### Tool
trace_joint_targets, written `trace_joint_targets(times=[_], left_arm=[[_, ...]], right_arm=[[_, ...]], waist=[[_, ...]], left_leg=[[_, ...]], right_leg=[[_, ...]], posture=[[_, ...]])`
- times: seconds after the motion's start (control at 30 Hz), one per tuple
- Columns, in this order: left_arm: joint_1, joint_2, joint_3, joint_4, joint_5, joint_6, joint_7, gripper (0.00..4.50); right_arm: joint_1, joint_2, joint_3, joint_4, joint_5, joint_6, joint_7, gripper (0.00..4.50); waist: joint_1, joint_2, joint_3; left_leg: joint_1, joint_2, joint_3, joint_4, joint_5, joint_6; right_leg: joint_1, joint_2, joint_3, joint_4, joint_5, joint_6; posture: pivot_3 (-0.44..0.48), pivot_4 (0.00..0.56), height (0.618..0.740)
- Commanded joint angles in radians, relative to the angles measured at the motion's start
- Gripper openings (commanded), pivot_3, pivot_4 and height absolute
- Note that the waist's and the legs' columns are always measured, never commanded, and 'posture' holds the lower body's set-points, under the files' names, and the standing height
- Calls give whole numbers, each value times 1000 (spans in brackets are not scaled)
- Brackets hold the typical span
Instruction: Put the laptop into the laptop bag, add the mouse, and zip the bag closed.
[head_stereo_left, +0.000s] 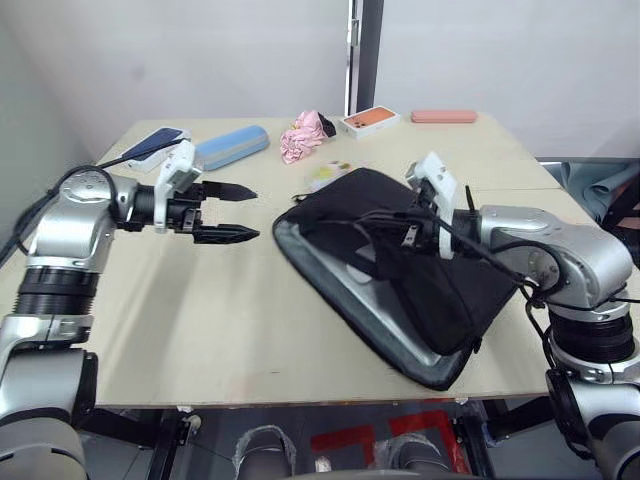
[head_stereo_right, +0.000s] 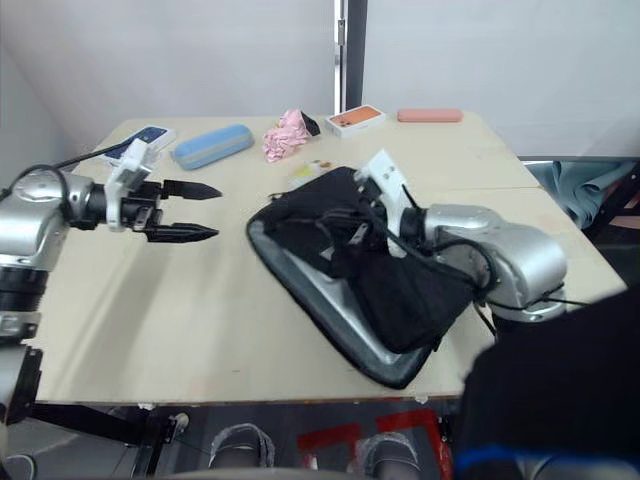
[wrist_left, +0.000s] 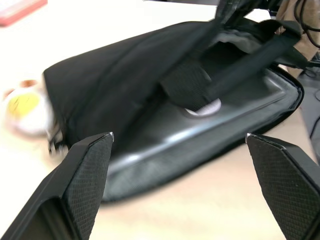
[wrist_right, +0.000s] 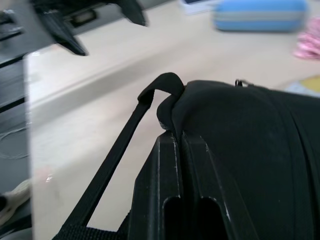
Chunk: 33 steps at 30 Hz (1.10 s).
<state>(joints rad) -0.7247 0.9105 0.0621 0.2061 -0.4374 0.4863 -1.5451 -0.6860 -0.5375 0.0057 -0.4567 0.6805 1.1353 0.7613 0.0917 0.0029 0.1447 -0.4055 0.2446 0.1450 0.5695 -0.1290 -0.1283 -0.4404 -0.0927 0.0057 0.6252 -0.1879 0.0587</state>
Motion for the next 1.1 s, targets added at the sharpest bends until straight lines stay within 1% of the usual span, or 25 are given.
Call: trace_joint_targets(times=[0.03, 0.1, 0.17, 0.27, 0.3, 0.4, 0.43, 0.53, 0.6, 0.67, 0.7, 0.77, 0.87, 0.93, 1.0, 1.1], left_arm=[[17, 97, 28, -60, -22, 25, -54, 4451], [31, 143, 26, -64, -17, 21, -64, 4451], [68, 194, 21, -78, -44, -19, -68, 4451], [128, 241, 23, -109, -90, -64, -69, 4451], [143, 248, 23, -115, -97, -75, -69, 4500], [182, 263, 21, -127, -95, -112, -69, 4500], [185, 261, 14, -119, -76, -115, -65, 4500], [195, 262, -26, -64, 15, -178, -48, 4500], [189, 245, -31, -29, 39, -210, -34, 4500], [155, 188, -32, 37, 74, -302, 10, 4500], [147, 162, -35, 60, 83, -356, 3, 4500], [123, 115, -51, 125, 122, -464, 6, 4500], [84, 68, -85, 237, 194, -621, 4, 4500], [30, 9, -120, 348, 236, -724, -9, 4500], [-17, -38, -138, 436, 256, -791, -22, 4500], [-101, -134, -160, 589, 290, -906, -15, 4500]], right_arm=[[-21, -15, 43, 24, 9, -111, 105, 0], [-22, -28, 73, 54, -6, -154, 148, 0], [-24, -48, 102, 92, -16, -173, 185, 0], [-30, -81, 129, 147, -18, -137, 209, 0], [-30, -95, 137, 163, -21, -125, 215, 679], [-7, -154, 148, 168, -28, -110, 240, 1681], [19, -191, 137, 150, -18, -101, 253, 2002], [82, -270, 72, 107, 30, -60, 260, 3061], [126, -309, 14, 77, 64, -44, 258, 3783], [186, -340, -128, 38, 142, 18, 225, 4492], [246, -364, -228, -6, 209, 53, 232, 4492], [386, -401, -395, -104, 302, 95, 254, 4492], [561, -422, -573, -207, 386, 102, 250, 4492], [696, -394, -749, -304, 447, 87, 242, 4492], [796, -380, -860, -362, 499, 71, 224, 4492], [979, -350, -1030, -444, 553, 45, 230, 4492]], waist=[[0, 0, 0], [2, 0, 0], [3, 0, 0], [6, 0, 0], [9, 0, 0], [15, 0, 0], [17, 0, 0], [21, -1, -1], [19, -1, -1], [18, -1, -1], [18, -1, -1], [39, -1, -1], [47, -2, -2], [57, -2, -2], [59, -2, -3], [67, -4, -4]], left_leg=[[0, 0, 0, 0, 0, 0], [1, 1, 0, 0, 0, 0], [1, 1, 0, 1, 0, 0], [2, 1, 0, 1, 0, 0], [2, 1, -1, 1, 0, 0], [1, 1, -1, 4, 0, 0], [1, 1, -1, 4, 0, 0], [2, 1, -2, 5, 0, 0], [2, 1, -2, 5, 0, 0], [2, 1, -2, 5, 0, 0], [2, 1, -1, 6, 0, 0], [1, 1, -2, 6, -1, 0], [2, 2, -1, 6, -1, 1], [2, 2, -1, 7, -1, 1], [4, 2, -1, 8, -1, 1], [6, 2, 0, 10, -1, 1]], right_leg=[[0, 0, 0, 1, 0, -1], [0, 0, 0, 1, -1, -1], [1, 0, 0, 2, -1, -1], [1, 0, 0, 2, -1, -2], [1, 0, -1, 3, -1, -2], [2, 0, -1, 4, -1, -2], [2, 0, -1, 4, -1, -2], [3, 0, -1, 4, -1, -2], [3, 0, -1, 5, -1, -2], [3, 1, 0, 5, -1, -2], [3, 0, 0, 6, -1, -2], [3, 0, 0, 5, -1, -2], [4, 1, 0, 4, -1, -3], [3, 1, 0, 5, -1, -3], [4, 0, 1, 7, -1, -3], [6, 0, 2, 7, -1, -2]], posture=[[0, 150, 740], [0, 150, 740], [0, 150, 740], [0, 150, 740], [0, 150, 740], [0, 150, 740], [0, 150, 740], [0, 150, 740], [0, 150, 740], [0, 150, 740], [0, 150, 740], [0, 150, 740], [0, 150, 740], [0, 150, 740], [0, 150, 740], [0, 150, 740]])
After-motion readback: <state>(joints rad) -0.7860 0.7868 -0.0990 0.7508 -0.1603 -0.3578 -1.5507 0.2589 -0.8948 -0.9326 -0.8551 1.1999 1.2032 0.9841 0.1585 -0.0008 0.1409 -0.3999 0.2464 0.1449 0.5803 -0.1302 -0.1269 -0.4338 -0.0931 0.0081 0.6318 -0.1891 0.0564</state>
